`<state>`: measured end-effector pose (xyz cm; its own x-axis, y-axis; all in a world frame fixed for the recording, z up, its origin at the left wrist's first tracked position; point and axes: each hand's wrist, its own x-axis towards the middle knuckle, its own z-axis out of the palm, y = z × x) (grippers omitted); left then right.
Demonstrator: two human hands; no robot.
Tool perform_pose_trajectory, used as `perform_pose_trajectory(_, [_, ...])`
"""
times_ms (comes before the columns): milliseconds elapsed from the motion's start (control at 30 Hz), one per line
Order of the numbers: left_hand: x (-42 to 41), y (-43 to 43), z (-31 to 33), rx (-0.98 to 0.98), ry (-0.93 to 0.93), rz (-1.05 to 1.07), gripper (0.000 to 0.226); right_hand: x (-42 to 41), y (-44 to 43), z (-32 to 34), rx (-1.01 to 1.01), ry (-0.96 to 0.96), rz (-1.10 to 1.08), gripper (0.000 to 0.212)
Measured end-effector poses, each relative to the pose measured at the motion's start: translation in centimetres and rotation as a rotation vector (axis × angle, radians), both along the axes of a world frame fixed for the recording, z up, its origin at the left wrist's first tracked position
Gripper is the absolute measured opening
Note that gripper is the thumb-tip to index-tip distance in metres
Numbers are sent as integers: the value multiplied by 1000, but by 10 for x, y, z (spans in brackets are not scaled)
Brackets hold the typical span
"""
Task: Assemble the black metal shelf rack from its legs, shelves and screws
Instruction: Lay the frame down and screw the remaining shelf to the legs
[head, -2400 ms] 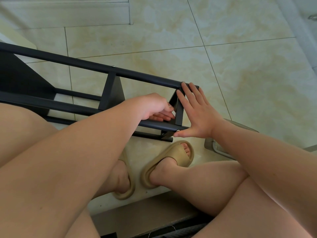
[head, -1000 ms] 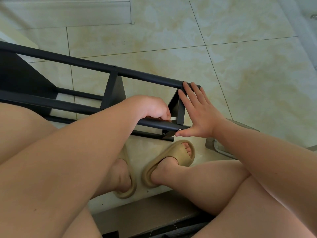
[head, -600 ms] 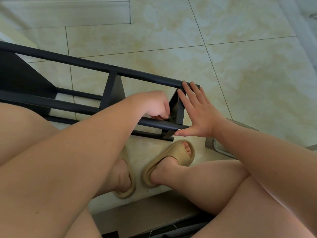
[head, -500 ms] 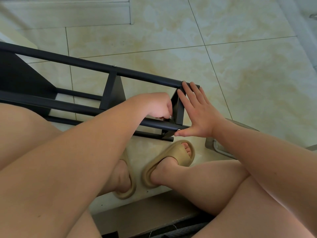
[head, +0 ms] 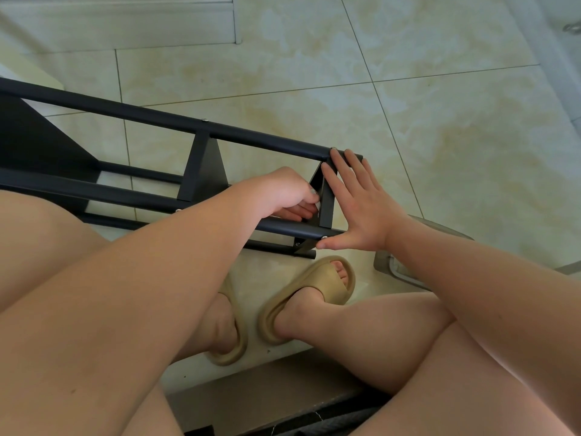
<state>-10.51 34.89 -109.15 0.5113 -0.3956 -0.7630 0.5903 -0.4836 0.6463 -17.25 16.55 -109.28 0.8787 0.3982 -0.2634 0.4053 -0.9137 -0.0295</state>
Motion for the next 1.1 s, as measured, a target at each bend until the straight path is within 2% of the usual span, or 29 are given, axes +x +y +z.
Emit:
perform_pose_trajectory(133, [0,0,1,-25,29,61,5,0,0,0,2,-5,1,135])
perform_pose_trajectory(267, [0,0,2,-66,-6,82,24,0,0,0,-1,-4,0,135])
perform_pose_trajectory(333, [-2,0,2,-70,-18,66,26,0,0,0,0,-5,1,134])
perform_pose_trajectory(533, [-2,3,2,-59,47,75,6,0,0,0,12,-9,4,135])
perform_pose_trajectory(833, [-1,1,5,-18,86,44,8,0,0,-1,-5,-7,4,135])
perform_pose_trajectory(1100, [0,2,7,58,4,-61,8,0,0,0,-3,0,-1,135])
